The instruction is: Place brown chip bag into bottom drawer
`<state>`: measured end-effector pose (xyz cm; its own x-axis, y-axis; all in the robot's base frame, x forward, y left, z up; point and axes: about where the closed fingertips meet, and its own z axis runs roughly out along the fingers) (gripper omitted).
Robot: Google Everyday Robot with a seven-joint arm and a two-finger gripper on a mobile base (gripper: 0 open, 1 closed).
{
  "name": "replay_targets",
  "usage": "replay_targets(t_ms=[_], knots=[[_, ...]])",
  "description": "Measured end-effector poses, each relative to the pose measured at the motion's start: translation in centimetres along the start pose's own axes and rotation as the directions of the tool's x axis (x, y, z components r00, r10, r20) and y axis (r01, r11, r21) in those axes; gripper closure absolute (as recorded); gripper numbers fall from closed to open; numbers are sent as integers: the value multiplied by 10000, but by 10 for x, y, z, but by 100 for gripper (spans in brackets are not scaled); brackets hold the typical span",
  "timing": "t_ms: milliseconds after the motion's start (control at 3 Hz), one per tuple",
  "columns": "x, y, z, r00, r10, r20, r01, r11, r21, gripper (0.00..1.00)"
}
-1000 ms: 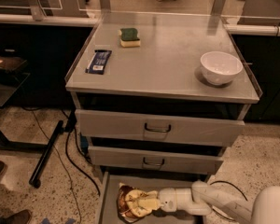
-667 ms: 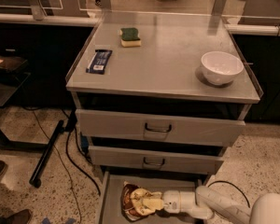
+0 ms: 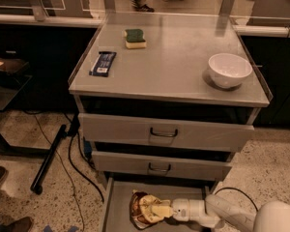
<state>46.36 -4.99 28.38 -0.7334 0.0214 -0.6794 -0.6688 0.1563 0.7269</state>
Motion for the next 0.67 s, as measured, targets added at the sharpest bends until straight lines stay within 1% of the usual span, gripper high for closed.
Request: replay_targets(t_ms=[333, 667], knots=[[6, -10, -11, 9986, 216, -482, -183, 9975, 681, 100], [12, -21, -37, 9955, 545, -780, -414, 9862, 1601, 100]])
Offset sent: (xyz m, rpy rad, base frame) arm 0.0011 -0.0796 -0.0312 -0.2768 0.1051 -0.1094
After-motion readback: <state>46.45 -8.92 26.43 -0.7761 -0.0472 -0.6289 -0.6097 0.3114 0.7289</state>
